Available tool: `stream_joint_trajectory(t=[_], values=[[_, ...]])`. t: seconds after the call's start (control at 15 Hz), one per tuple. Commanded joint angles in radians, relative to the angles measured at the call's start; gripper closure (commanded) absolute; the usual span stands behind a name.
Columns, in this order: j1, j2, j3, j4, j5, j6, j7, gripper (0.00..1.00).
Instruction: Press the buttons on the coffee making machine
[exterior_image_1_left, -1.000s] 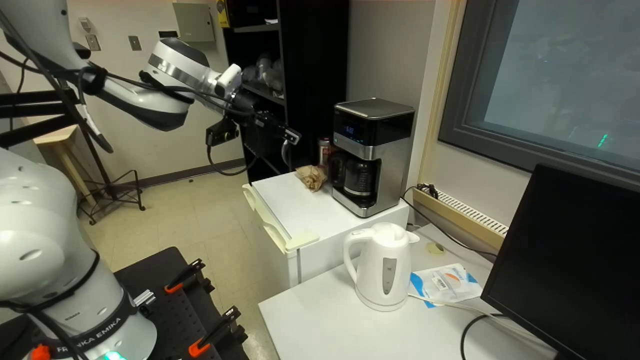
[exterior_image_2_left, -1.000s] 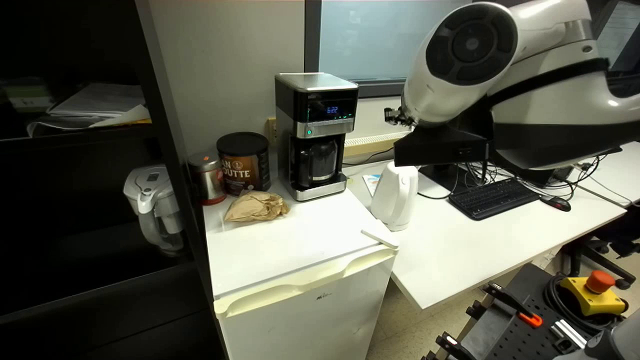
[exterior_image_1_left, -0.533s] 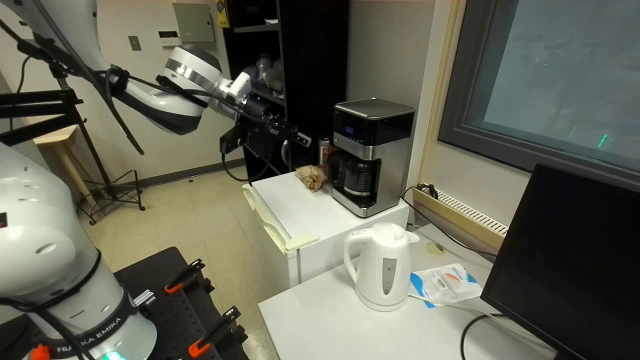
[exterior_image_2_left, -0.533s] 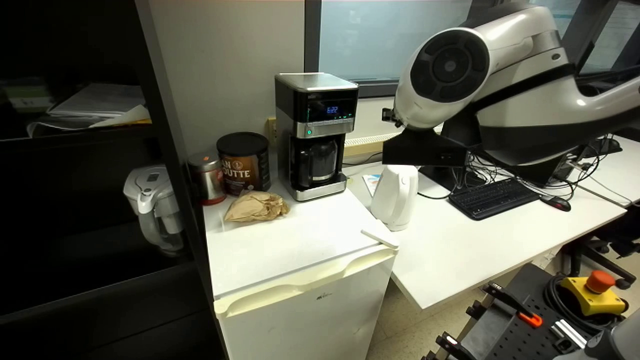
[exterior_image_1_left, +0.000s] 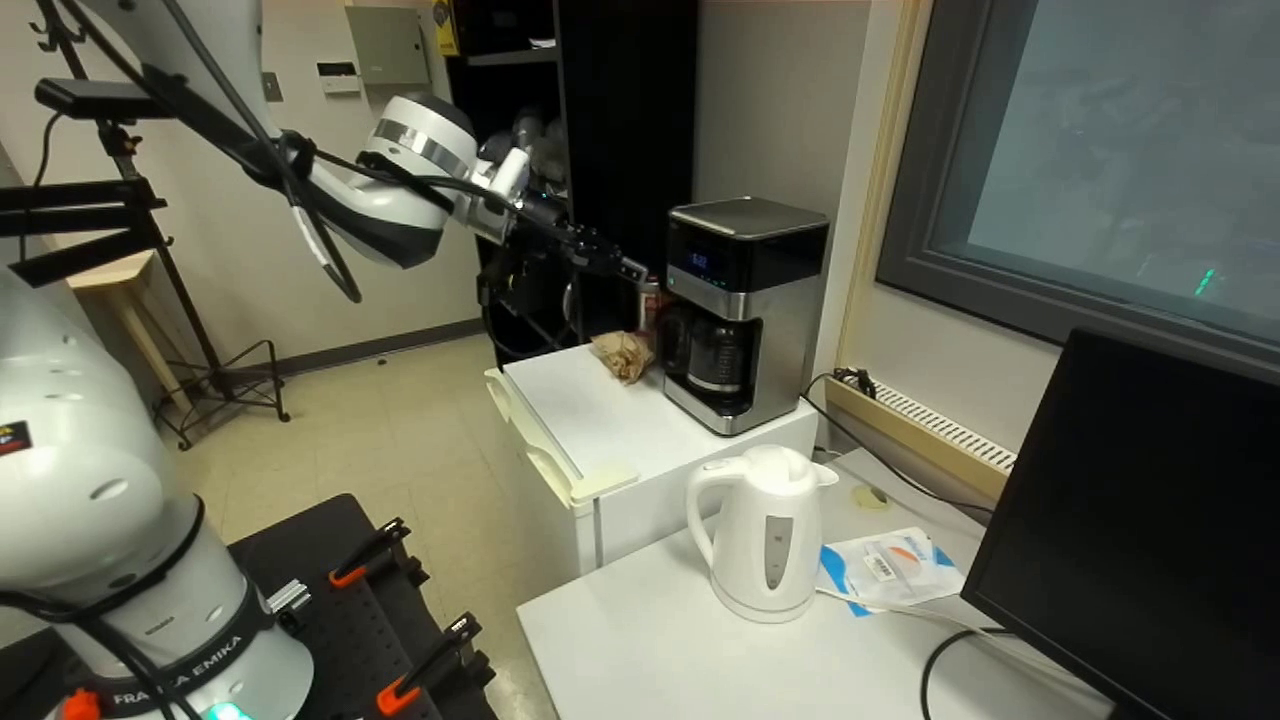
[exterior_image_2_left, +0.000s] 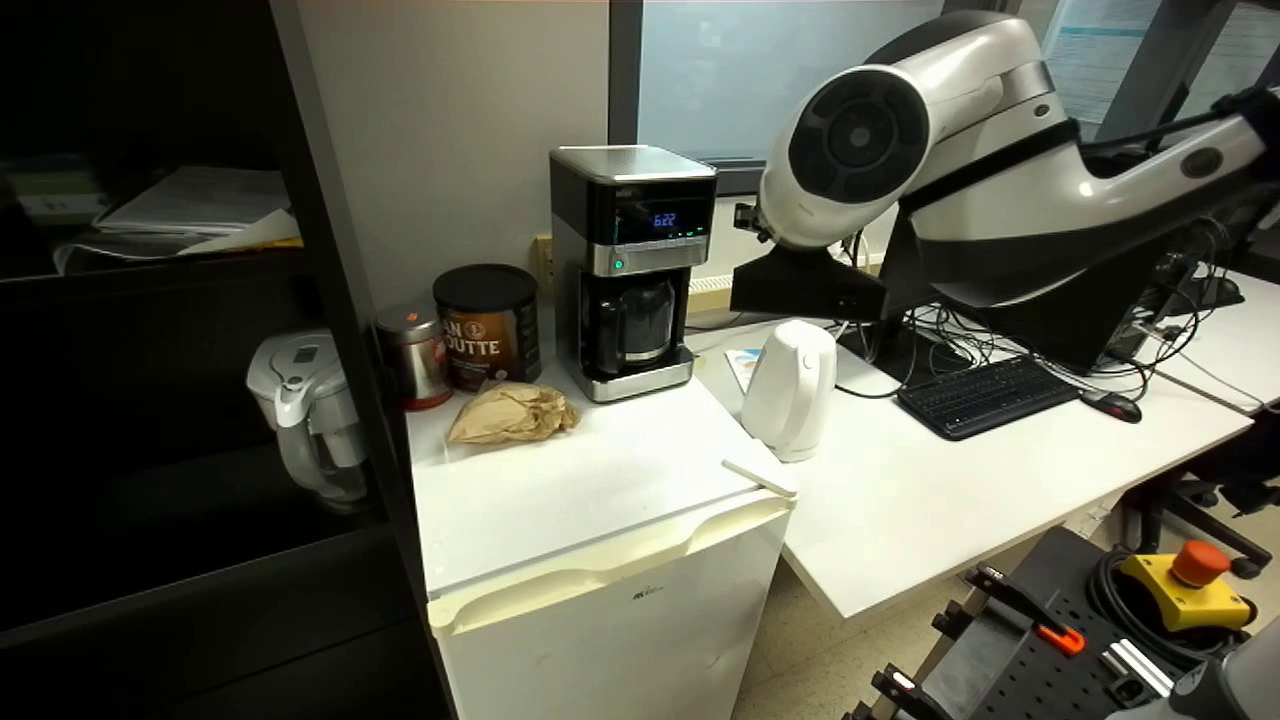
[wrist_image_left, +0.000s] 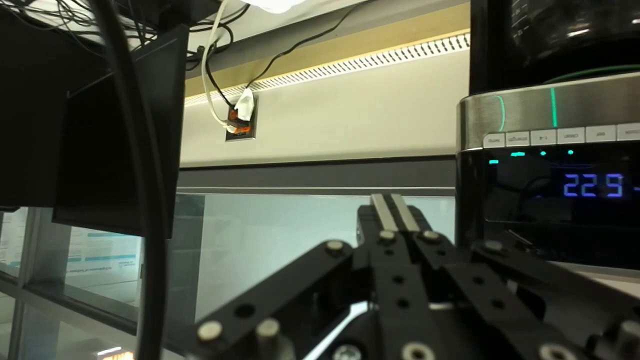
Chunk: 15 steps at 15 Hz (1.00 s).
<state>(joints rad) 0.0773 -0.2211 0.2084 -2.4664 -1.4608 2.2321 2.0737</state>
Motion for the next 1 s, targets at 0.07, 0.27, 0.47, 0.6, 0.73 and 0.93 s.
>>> stream_joint_trajectory(t=[0.07, 0.27, 0.47, 0.6, 0.73, 0.93], values=[[0.032, 0.089, -0.034, 0.073, -0.094, 0.036, 0.074, 0.99], [0.037, 0.127, -0.040, 0.098, -0.142, 0.045, 0.106, 0.99], [0.036, 0.166, -0.044, 0.116, -0.181, 0.038, 0.142, 0.99], [0.033, 0.190, -0.048, 0.125, -0.203, 0.038, 0.166, 0.99], [0.030, 0.215, -0.054, 0.137, -0.225, 0.036, 0.194, 0.99], [0.027, 0.251, -0.063, 0.156, -0.254, 0.032, 0.230, 0.99]])
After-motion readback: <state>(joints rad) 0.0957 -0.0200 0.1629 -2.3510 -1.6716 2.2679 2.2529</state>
